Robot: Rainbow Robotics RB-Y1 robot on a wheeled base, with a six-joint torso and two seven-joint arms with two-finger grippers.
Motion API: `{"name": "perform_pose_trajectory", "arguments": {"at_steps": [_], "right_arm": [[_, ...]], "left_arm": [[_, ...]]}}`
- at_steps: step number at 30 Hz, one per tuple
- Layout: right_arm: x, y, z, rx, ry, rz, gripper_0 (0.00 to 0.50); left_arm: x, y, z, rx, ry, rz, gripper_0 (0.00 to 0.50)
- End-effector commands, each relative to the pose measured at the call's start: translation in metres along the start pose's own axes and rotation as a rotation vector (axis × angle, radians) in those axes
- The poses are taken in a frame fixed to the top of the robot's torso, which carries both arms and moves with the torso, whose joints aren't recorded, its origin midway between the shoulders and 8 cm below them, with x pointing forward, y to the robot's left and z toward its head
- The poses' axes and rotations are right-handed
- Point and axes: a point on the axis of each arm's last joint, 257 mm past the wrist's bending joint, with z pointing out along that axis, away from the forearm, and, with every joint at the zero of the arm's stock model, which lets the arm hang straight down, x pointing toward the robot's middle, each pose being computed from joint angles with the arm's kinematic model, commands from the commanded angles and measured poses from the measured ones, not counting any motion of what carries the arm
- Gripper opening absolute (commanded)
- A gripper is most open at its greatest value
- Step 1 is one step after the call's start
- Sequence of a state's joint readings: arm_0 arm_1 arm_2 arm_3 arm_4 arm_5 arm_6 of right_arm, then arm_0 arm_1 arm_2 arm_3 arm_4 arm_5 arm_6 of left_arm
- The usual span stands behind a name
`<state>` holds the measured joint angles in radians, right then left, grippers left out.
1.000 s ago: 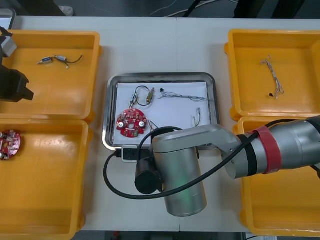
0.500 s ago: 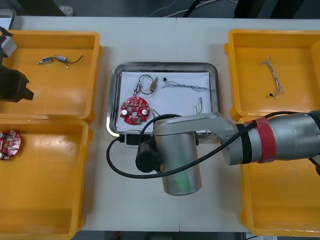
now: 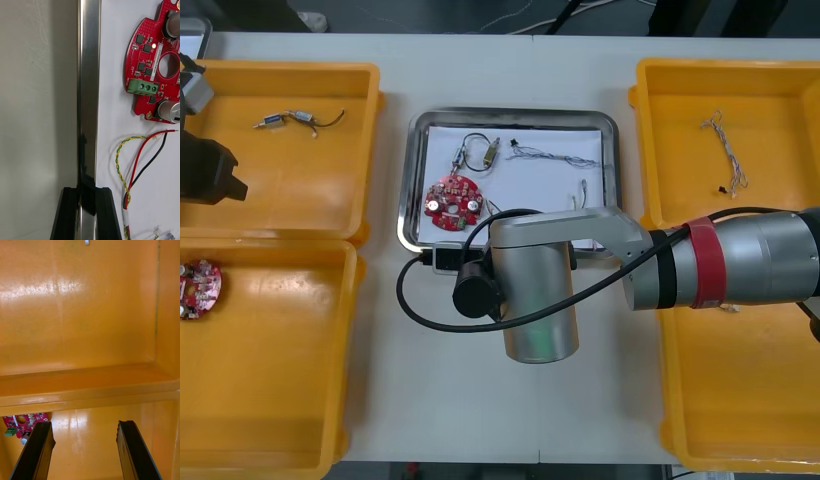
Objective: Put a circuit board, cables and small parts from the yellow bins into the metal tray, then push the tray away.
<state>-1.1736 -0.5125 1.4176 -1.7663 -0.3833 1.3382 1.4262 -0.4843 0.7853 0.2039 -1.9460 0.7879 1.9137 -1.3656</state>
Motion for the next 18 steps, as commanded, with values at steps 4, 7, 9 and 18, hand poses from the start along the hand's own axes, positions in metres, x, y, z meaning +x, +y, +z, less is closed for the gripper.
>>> {"name": "perform_pose_trajectory", "arguments": {"at_steps": [4,7,9,18], "right_arm": [[-0.011,-0.057,-0.009,0.094,-0.027,-0.034,0.0],[-0.012,-0.064,-0.008,0.101,-0.03,-0.035,0.0],[-0.013,-0.065,-0.007,0.096,-0.032,-0.027,0.0],[-0.017,-0.087,-0.008,0.089,-0.034,-0.014,0.0]], "left_arm": [[-0.001,0.023,-0.014,-0.048,-0.012,0.048,0.5],[-0.001,0.023,-0.014,-0.048,-0.012,0.048,0.5],[-0.001,0.023,-0.014,-0.048,-0.012,0.048,0.5],[-0.001,0.023,-0.014,-0.048,-0.012,0.048,0.5]]}}
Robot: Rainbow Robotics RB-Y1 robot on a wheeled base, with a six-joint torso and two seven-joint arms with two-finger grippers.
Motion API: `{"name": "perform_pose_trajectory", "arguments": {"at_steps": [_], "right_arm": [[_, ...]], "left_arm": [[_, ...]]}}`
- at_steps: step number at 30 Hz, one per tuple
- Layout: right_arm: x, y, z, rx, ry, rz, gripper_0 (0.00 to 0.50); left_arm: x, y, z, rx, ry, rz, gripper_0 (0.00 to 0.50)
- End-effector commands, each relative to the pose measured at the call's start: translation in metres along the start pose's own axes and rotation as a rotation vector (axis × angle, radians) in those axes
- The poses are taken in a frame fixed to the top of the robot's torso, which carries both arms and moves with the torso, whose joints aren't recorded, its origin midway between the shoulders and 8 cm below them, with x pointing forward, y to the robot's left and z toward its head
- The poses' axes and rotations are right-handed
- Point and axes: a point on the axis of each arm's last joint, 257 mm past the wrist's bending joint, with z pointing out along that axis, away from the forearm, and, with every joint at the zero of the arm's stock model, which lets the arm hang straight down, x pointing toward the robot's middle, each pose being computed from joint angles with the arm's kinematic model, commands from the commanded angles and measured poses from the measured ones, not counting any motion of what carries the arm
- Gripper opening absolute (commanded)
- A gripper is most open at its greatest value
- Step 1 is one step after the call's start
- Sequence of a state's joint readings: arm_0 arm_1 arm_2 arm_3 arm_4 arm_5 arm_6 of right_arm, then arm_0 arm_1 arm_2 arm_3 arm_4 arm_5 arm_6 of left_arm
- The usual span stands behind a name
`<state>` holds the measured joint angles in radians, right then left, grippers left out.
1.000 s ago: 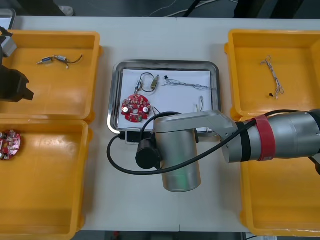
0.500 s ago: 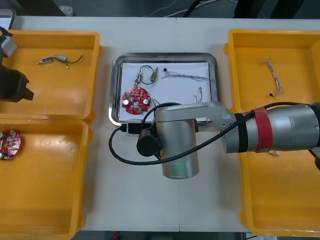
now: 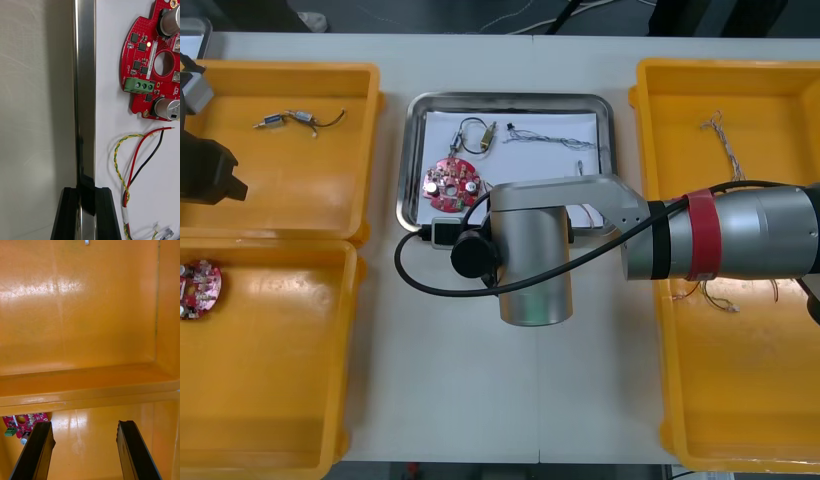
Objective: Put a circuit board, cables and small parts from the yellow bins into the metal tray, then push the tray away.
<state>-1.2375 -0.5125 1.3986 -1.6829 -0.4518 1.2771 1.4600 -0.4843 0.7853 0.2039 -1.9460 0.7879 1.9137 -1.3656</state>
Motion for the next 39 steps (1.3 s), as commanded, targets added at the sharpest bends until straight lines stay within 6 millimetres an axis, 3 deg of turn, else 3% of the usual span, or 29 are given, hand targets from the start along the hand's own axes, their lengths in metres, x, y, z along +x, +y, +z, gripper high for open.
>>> {"name": "perform_pose_trajectory", "arguments": {"at_steps": [1,15,39], "right_arm": [[-0.014,-0.055,-0.015,0.081,-0.03,-0.028,0.0],[-0.014,-0.096,-0.007,0.138,-0.041,-0.038,0.0],[-0.017,-0.143,0.021,0.196,-0.12,-0.035,0.0]], "left_arm": [[-0.001,0.023,-0.014,-0.048,-0.012,0.048,0.5],[-0.001,0.023,-0.014,-0.048,-0.012,0.048,0.5],[-0.001,0.023,-0.014,-0.048,-0.012,0.048,0.5]]}}
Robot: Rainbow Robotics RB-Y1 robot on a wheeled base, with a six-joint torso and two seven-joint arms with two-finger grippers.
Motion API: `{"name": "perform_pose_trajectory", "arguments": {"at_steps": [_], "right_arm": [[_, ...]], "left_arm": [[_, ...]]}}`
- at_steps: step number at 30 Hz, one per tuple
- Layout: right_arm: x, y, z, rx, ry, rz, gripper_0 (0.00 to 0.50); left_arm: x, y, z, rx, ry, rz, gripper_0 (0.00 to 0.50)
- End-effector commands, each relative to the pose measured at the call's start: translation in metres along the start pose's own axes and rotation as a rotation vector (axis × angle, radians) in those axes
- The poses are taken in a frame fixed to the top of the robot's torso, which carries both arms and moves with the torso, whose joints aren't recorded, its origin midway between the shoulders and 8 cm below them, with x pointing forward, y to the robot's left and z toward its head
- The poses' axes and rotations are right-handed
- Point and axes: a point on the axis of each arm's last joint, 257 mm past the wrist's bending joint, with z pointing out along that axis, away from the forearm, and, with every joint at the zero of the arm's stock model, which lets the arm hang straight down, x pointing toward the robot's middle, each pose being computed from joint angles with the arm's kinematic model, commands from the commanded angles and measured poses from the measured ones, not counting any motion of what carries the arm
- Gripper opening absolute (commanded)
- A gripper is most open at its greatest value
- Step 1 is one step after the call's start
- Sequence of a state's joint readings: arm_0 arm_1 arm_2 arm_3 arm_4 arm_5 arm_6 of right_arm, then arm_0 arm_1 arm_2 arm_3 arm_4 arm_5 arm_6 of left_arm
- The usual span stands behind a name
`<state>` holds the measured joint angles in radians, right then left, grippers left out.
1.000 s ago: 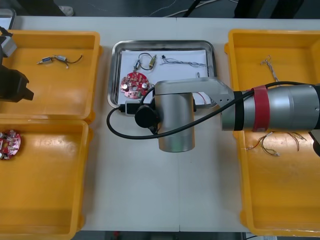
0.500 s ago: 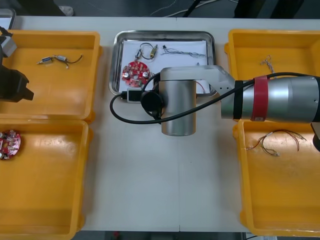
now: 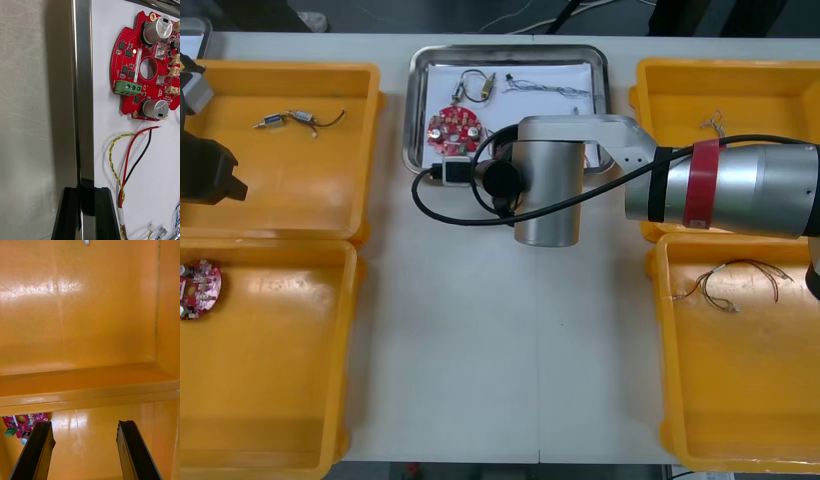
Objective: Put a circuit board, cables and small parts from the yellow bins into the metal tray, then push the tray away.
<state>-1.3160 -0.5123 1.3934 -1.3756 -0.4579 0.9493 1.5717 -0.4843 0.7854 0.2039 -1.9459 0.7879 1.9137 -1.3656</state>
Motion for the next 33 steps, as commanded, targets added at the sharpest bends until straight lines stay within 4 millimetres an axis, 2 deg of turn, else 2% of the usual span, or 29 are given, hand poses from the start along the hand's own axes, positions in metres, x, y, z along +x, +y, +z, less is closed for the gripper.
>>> {"name": "perform_pose_trajectory", "arguments": {"at_steps": [1,12,14,15,16,17,18,19,26,33], "right_arm": [[-0.019,-0.053,-0.01,0.076,-0.043,-0.026,0.0],[-0.021,-0.05,-0.008,0.061,-0.052,-0.021,0.006],[-0.022,-0.048,-0.008,0.055,-0.055,-0.018,0.117],[-0.022,-0.047,-0.008,0.052,-0.055,-0.016,0.23],[-0.022,-0.048,-0.008,0.055,-0.055,-0.018,0.289],[-0.022,-0.047,-0.008,0.052,-0.055,-0.02,0.39],[-0.023,-0.048,-0.009,0.054,-0.056,-0.024,0.453],[-0.023,-0.047,-0.009,0.052,-0.056,-0.027,0.491],[-0.02,-0.045,-0.015,0.034,-0.022,-0.023,0.5],[-0.023,-0.036,-0.041,-0.011,0.039,-0.014,0.5]], "left_arm": [[-0.001,0.023,-0.014,-0.048,-0.012,0.048,0.5],[-0.001,0.023,-0.014,-0.048,-0.012,0.048,0.5],[-0.001,0.023,-0.014,-0.048,-0.012,0.048,0.5],[-0.001,0.023,-0.014,-0.048,-0.012,0.048,0.5],[-0.001,0.023,-0.014,-0.048,-0.012,0.048,0.5],[-0.001,0.023,-0.014,-0.048,-0.012,0.048,0.5],[-0.001,0.023,-0.014,-0.048,-0.012,0.048,0.5],[-0.001,0.023,-0.014,-0.048,-0.012,0.048,0.5],[-0.001,0.023,-0.014,-0.048,-0.012,0.048,0.5],[-0.001,0.023,-0.014,-0.048,-0.012,0.048,0.5]]}}
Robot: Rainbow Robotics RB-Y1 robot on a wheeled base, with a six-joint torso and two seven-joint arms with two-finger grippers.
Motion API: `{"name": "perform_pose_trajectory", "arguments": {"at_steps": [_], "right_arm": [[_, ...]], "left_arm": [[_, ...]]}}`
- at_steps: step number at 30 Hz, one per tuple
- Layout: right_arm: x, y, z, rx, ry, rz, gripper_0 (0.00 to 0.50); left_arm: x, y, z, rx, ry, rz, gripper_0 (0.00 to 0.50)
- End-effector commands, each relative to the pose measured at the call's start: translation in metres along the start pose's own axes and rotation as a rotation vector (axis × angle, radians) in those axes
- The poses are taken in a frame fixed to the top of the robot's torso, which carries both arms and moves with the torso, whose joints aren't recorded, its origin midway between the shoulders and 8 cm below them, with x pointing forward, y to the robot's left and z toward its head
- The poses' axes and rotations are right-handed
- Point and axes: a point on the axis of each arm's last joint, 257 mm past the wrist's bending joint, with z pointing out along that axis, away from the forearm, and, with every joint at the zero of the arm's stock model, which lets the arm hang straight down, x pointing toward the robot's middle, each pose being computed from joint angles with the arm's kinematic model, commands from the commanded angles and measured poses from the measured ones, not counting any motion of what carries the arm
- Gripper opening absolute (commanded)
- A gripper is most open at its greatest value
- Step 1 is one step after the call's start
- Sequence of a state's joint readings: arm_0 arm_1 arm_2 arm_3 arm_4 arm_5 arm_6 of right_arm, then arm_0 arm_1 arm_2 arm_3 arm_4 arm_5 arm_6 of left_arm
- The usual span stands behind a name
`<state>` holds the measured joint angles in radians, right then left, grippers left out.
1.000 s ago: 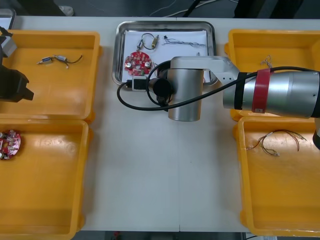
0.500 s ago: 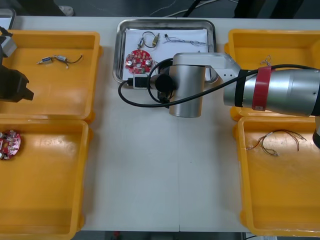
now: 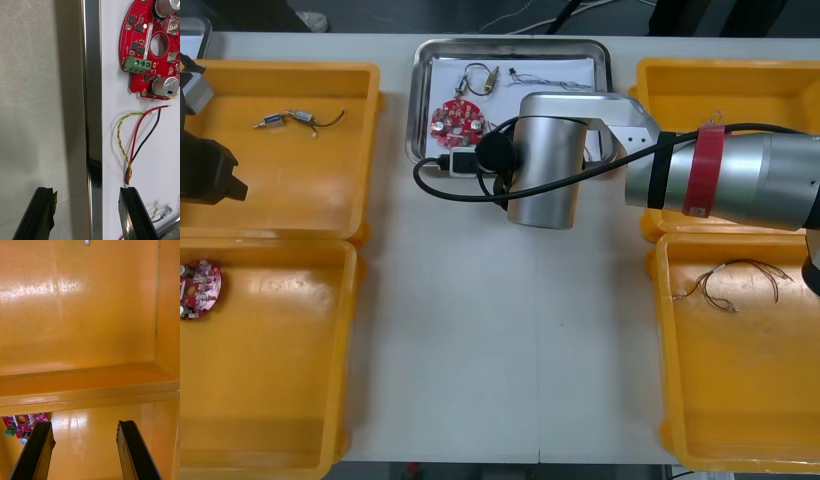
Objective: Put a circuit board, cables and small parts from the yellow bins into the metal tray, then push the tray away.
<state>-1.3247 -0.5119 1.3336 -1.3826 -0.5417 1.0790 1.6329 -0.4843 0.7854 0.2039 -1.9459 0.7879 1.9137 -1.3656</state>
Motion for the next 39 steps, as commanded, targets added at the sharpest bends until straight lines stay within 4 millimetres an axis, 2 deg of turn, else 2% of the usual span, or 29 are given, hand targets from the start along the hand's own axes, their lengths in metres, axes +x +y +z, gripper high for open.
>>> {"name": "perform_pose_trajectory", "arguments": {"at_steps": [1,9,12,20,29,39], "right_arm": [[-0.037,-0.026,-0.04,0.029,-0.043,-0.037,0.5],[-0.035,0.002,-0.064,-0.099,-0.012,0.04,0.5],[-0.027,0.012,-0.08,-0.159,0.026,0.084,0.5],[-0.012,0.024,-0.113,-0.259,0.084,0.277,0.5],[0.028,0.025,-0.144,-0.309,0.15,0.493,0.5],[0.095,0.022,-0.179,-0.321,0.256,0.798,0.5]], "left_arm": [[-0.001,0.023,-0.014,-0.048,-0.012,0.048,0.5],[-0.001,0.023,-0.014,-0.048,-0.012,0.048,0.5],[-0.001,0.023,-0.014,-0.048,-0.012,0.048,0.5],[-0.001,0.023,-0.014,-0.048,-0.012,0.048,0.5],[-0.001,0.023,-0.014,-0.048,-0.012,0.048,0.5],[-0.001,0.023,-0.014,-0.048,-0.012,0.048,0.5]]}}
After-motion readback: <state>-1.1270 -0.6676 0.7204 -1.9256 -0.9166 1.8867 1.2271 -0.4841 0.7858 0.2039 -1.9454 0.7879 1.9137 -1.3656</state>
